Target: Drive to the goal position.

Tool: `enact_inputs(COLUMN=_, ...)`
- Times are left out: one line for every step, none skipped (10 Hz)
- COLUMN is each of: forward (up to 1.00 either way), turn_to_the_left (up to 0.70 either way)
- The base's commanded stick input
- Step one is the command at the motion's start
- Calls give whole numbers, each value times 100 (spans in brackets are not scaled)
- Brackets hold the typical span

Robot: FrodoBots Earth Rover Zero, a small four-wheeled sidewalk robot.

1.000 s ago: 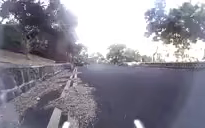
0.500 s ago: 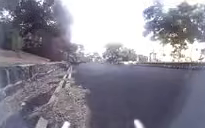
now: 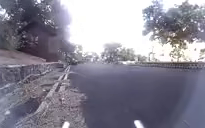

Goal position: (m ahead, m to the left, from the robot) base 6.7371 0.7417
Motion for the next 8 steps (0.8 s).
enact_inputs(forward=50, turn_to_the_left=0)
enact_inputs(forward=50, turn_to_the_left=0)
enact_inputs(forward=50, turn_to_the_left=0)
enact_inputs(forward=50, turn_to_the_left=0)
enact_inputs(forward=50, turn_to_the_left=0)
enact_inputs(forward=50, turn_to_the_left=0)
enact_inputs(forward=50, turn_to_the_left=0)
enact_inputs(forward=50, turn_to_the_left=0)
